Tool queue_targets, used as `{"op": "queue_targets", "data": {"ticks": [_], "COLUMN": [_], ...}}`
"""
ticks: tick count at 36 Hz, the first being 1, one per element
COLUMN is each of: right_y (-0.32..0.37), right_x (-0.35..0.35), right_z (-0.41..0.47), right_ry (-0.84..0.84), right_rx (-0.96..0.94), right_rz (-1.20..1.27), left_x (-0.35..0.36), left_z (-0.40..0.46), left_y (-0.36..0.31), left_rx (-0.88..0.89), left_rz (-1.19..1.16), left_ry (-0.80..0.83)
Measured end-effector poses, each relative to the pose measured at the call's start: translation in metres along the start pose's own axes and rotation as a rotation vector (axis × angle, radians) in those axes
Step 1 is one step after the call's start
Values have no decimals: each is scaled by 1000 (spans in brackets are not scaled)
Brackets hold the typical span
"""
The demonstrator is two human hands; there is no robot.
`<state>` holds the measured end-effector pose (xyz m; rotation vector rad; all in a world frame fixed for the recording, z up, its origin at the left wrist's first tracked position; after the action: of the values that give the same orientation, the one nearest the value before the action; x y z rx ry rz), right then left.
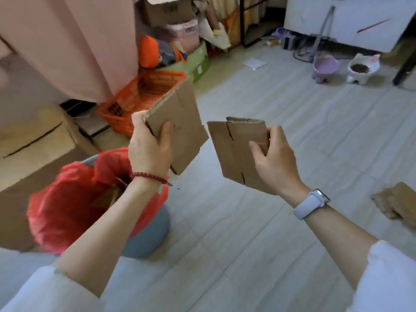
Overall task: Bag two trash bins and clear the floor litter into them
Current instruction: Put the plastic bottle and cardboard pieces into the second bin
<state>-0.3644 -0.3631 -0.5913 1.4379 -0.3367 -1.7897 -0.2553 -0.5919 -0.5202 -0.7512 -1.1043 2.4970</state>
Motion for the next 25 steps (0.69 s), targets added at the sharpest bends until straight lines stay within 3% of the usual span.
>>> {"op": "queue_targets", "data": {"ticks": [6, 13, 18, 21, 25], "right_y": [120, 211, 231, 241, 245], "right_x": [45, 113, 171, 202, 256], "right_z": [13, -7, -31, -44, -63], "right_ry": [-127, -100, 38, 136, 474], "right_rx": [-38, -73, -96, -140, -185], "right_rz": [286, 393, 276, 201, 46], "left_x": [-135, -193, -197, -189, -183], "left_z": [24, -10, -32, -37, -39], "left_y": [37, 119, 168, 194, 214], "left_rx": [-49, -278, -435, -446, -419], "left_rz": [-29, -49, -20, 127, 366], "left_ry": [-315, -325, -225, -14, 195]}}
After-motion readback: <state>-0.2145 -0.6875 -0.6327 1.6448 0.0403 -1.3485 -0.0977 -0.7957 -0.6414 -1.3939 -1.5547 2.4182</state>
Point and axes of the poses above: each hand's wrist, its own z-axis towards the middle knuckle, its own x-axis out of the palm, y = z × x, the point moved 10 cm from there along z, towards the middle knuckle, and after that the axes turned 14 degrees about -z, right-handed, at the moved point
